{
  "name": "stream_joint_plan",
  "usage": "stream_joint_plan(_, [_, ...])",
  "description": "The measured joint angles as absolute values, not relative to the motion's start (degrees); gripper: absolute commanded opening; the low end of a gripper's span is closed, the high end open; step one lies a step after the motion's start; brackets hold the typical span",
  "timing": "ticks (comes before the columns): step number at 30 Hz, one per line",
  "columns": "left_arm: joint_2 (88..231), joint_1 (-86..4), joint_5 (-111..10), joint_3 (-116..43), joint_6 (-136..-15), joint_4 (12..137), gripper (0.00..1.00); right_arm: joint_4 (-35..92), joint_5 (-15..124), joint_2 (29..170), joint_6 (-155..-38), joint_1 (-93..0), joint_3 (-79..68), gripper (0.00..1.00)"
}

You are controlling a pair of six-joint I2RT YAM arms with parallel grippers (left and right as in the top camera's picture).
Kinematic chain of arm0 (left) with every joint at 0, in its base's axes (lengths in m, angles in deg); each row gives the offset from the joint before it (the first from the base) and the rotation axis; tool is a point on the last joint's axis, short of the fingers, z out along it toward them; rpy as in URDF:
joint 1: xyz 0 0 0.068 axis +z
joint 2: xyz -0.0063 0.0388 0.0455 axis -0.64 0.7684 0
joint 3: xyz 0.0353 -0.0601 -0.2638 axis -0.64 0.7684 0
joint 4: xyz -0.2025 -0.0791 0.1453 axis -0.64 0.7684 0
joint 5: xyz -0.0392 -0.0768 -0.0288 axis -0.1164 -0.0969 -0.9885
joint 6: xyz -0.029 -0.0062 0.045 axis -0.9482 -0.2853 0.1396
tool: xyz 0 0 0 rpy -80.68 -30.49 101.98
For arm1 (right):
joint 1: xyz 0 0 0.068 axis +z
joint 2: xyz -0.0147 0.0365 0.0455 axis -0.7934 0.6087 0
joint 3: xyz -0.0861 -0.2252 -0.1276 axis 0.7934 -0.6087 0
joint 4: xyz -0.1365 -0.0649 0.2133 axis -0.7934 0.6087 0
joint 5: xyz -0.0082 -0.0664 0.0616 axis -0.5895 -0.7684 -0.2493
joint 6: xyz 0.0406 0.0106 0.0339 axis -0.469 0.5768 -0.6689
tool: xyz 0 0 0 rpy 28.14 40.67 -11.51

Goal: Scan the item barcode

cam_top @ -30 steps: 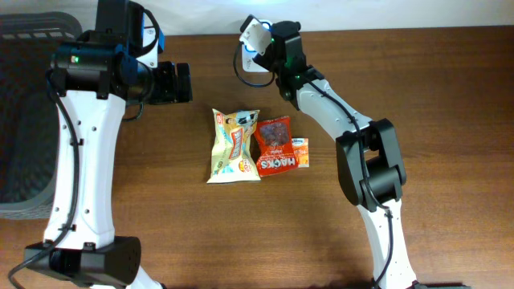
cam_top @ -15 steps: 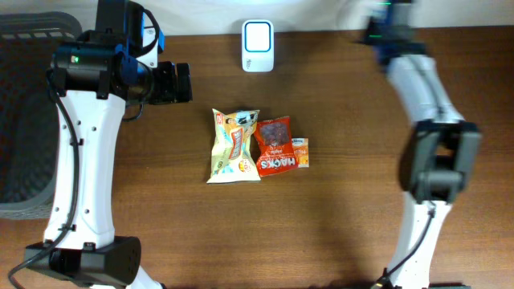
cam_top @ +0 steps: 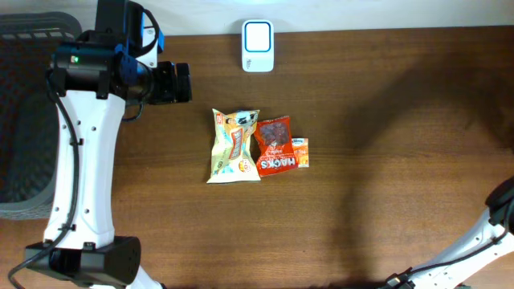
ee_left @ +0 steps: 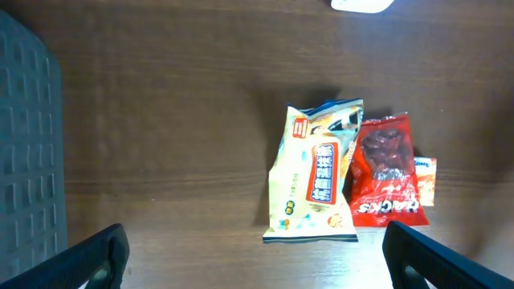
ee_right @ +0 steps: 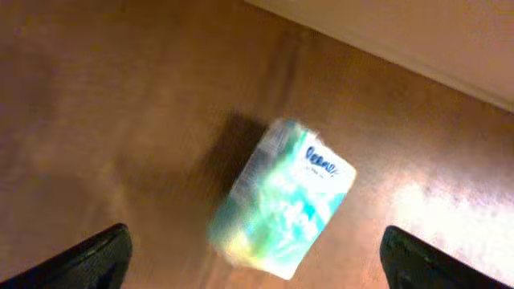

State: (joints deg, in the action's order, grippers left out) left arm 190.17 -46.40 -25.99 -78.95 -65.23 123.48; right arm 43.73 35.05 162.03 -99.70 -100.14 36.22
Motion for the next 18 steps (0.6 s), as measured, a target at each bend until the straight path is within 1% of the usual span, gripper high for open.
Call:
stream_joint_plan(2, [190.2, -46.4, -26.0, -78.9, -65.2, 123.5, 0.99, 46.6, 37.9, 162.0, -99.7, -100.5, 36.5, 0.99])
stream_joint_plan(5, [190.2, -46.4, -26.0, -78.9, -65.2, 123.5, 0.99, 52.9, 49.5, 159.4, -99.7, -99.9, 39.1, 0.99])
stream_joint_plan(8, [190.2, -46.4, -26.0, -78.9, -65.2, 123.5, 0.99, 59.0, 69.7, 150.0, -99.2, -98.0, 42.5, 0.99])
stream_joint_plan(10, [190.2, -46.4, -26.0, -78.9, -65.2, 123.5, 0.99, 65.9, 81.5, 147.5, -93.2, -94.6, 43.6, 0.98])
stream_joint_plan(11, [190.2, -46.4, -26.0, -78.9, -65.2, 123.5, 0.99, 71.7, 85.7, 147.4, -87.8, -90.4, 43.0, 1.0])
stream_joint_plan(12, [190.2, -46.4, -26.0, -78.9, -65.2, 123.5, 0.99, 74.0, 87.4, 147.5, -83.9, -86.2, 41.4, 1.0])
stream_joint_plan(13, [190.2, -46.4, -26.0, -78.9, -65.2, 123.5, 0.99, 74.6, 86.9, 147.6, -81.3, -81.7, 39.3, 1.0])
stream_joint_plan(14, [190.2, -46.4, -26.0, -78.9, -65.2, 123.5, 0.99, 75.0, 84.9, 148.0, -78.5, -74.0, 35.0, 1.0])
stream_joint_plan(15, [190.2, -46.4, -26.0, -78.9, -65.2, 123.5, 0.99, 74.7, 83.7, 148.3, -77.2, -69.5, 32.4, 1.0])
stream_joint_plan(16, [190.2, -46.4, -26.0, -78.9, -65.2, 123.4, 0.99, 73.7, 82.4, 148.7, -76.1, -63.7, 28.4, 0.96])
stream_joint_plan(17, [190.2, -46.4, -26.0, -78.9, -65.2, 123.4, 0.99, 71.3, 81.7, 148.8, -75.7, -59.8, 25.1, 0.96])
stream_joint_plan(18, [190.2, -46.4, -26.0, -78.9, -65.2, 123.4, 0.99, 68.4, 81.2, 149.0, -75.4, -56.7, 22.1, 0.9])
